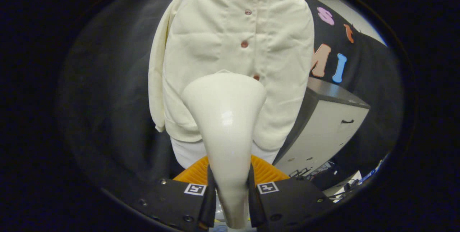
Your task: Iron the clothes twice with a garment steamer, once on the left side and once on the right side.
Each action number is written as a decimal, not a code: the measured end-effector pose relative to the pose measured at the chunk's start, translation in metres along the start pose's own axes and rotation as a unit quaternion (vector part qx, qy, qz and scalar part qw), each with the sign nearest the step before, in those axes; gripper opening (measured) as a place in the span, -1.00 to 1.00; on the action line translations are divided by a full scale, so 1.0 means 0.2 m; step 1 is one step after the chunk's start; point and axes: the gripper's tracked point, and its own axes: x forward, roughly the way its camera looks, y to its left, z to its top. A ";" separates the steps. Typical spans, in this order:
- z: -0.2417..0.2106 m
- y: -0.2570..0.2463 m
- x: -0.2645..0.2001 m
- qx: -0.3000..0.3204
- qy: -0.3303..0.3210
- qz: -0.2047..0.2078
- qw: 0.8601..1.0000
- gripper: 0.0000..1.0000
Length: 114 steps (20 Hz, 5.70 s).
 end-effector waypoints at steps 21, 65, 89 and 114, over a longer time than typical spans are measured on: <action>0.99 -0.57 -0.14 0.048 -0.163 0.018 0.985 -0.27; 0.65 -0.62 0.45 0.017 -0.036 -0.024 0.999 -0.23; -0.19 -0.53 0.68 0.026 0.112 -0.031 0.993 -0.23; 0.06 -0.51 -0.04 0.040 0.012 -0.031 0.999 -0.23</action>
